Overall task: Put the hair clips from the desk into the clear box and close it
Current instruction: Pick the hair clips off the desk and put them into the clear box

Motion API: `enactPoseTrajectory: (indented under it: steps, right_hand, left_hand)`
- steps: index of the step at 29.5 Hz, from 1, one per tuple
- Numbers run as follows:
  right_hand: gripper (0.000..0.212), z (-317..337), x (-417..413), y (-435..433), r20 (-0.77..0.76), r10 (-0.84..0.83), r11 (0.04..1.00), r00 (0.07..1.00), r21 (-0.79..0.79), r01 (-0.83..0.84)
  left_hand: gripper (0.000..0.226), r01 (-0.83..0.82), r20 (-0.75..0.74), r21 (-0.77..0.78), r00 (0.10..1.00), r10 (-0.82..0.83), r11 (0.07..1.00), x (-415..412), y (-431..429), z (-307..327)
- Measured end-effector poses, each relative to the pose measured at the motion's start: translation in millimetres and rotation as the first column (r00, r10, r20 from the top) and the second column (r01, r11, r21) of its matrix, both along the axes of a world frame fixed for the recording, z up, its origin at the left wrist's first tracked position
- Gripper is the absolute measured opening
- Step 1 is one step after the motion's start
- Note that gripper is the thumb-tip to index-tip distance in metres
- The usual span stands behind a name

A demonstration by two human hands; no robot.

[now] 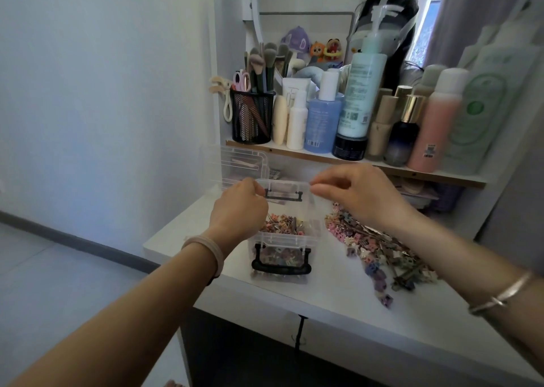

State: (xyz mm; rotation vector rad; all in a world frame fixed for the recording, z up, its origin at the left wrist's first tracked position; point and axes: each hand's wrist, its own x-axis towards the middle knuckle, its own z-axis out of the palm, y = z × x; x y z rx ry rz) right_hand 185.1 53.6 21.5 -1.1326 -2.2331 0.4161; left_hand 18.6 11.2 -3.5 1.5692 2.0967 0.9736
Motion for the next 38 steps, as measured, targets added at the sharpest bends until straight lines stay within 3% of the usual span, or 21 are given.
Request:
enactPoseTrajectory:
  steps: [3, 7, 11, 14, 22, 29, 32, 35, 38]
  right_hand:
    - [0.022, 5, -4, 6, -0.024, 0.085, 0.976, 0.996, -0.201, -0.088]
    - [0.01, -5, 8, 20, -0.045, -0.059, 0.985, 0.997, -0.165, 0.051]
    - [0.018, -28, 20, 24, 0.395, -0.122, 0.988, 0.911, -0.042, 0.15]
    - [0.019, -41, 20, 25, 0.592, -0.087, 0.993, 0.802, -0.015, 0.118]
    - [0.021, -49, 8, 30, 0.686, -0.08, 0.997, 0.723, 0.04, 0.072]
    - [0.024, -43, 8, 25, 0.627, -0.022, 0.999, 0.779, -0.007, 0.034]
    - [0.017, -28, 8, 25, 0.32, -0.116, 0.993, 0.94, 0.031, 0.112]
    - [0.014, -6, 0, 16, -0.069, -0.07, 0.99, 0.995, -0.128, 0.061]
    - [0.024, 4, -9, 10, -0.007, 0.061, 0.981, 0.998, -0.186, -0.061]
  left_hand:
    - [0.038, -0.002, 0.005, 0.006, 1.0, 0.001, 1.0, 0, 1, 1]
    - [0.039, -0.006, 0.015, 0.011, 1.0, 0.006, 1.0, 0, 5, 1]
    - [0.04, -0.017, 0.022, 0.011, 1.0, 0.016, 1.0, 0, 7, 1]
    - [0.04, -0.017, 0.028, 0.012, 0.999, 0.017, 1.0, 0, 9, 2]
    - [0.037, -0.007, 0.021, 0.017, 1.0, 0.007, 1.0, -1, 10, 0]
    - [0.037, -0.006, 0.019, 0.018, 1.0, 0.005, 1.0, -2, 9, 0]
    - [0.037, -0.007, 0.018, 0.023, 1.0, 0.007, 1.0, -2, 10, -1]
    - [0.037, -0.008, 0.02, 0.02, 1.0, 0.008, 1.0, -2, 10, -1]
    - [0.037, 0.001, 0.02, 0.021, 1.0, -0.001, 1.0, -1, 9, -1]
